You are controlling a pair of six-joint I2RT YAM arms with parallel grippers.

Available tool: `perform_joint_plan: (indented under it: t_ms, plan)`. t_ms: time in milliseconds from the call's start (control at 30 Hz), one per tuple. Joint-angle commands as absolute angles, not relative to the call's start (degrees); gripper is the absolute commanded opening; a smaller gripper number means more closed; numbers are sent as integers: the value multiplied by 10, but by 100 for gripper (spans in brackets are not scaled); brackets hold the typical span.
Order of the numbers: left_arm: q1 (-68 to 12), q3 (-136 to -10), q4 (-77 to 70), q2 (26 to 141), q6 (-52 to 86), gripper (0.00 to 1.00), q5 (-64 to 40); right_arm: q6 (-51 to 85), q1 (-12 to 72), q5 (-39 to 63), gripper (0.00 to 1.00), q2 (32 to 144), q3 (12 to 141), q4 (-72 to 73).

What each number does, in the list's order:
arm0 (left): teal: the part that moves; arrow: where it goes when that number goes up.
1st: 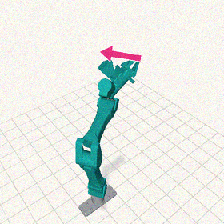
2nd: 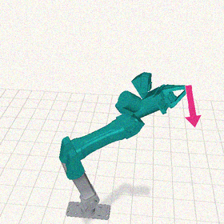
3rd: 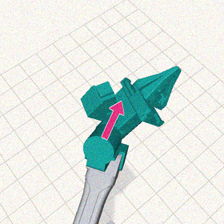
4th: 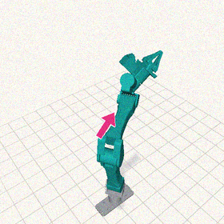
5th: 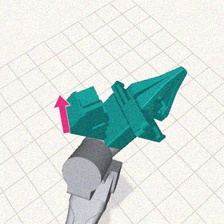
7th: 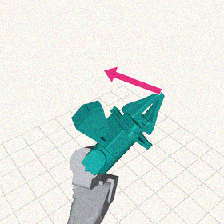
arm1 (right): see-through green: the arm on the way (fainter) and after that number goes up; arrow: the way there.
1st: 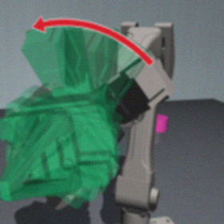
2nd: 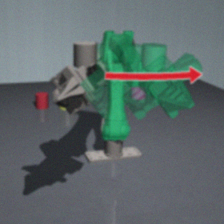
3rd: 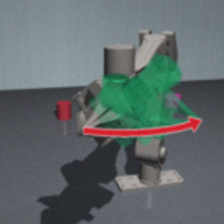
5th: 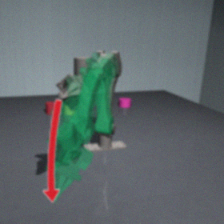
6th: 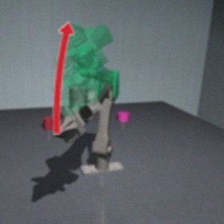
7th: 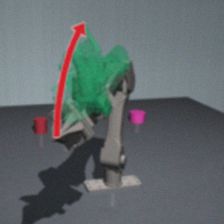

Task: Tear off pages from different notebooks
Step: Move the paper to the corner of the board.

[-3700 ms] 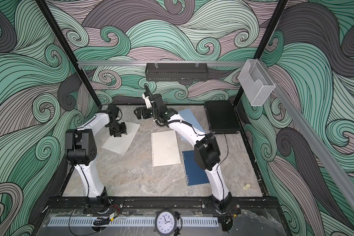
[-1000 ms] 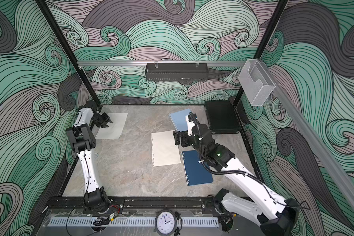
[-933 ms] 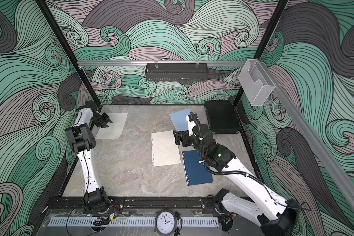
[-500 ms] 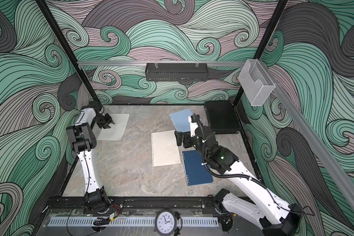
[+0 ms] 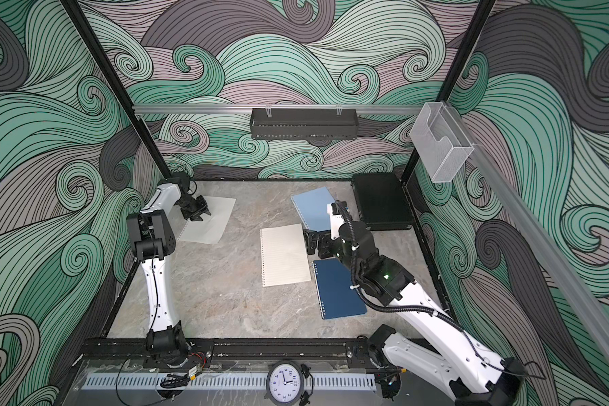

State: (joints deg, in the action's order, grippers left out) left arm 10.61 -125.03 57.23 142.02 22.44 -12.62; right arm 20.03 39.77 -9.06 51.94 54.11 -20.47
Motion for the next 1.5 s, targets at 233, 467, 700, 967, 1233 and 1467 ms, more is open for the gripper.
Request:
perform_joint_plan:
  t_ms: [233, 467, 700, 967, 1233, 1467]
  plan:
    - [145, -1315, 628, 1476, 201, 43, -76, 202, 389, -107, 100, 496, 537, -227]
    - [169, -1329, 628, 1470, 196, 43, -78, 202, 388, -104, 100, 504, 547, -230]
    - [185, -1340, 620, 1470, 194, 43, -84, 202, 387, -105, 100, 503, 554, -237]
    - [196, -1356, 620, 1451, 202, 43, -121, 204, 387, -106, 100, 505, 553, -238]
    - [196, -1352, 621, 1398, 212, 45, -151, 206, 387, -102, 100, 508, 546, -233]
    - [193, -1342, 629, 1326, 219, 46, -159, 214, 387, -102, 100, 504, 530, -241]
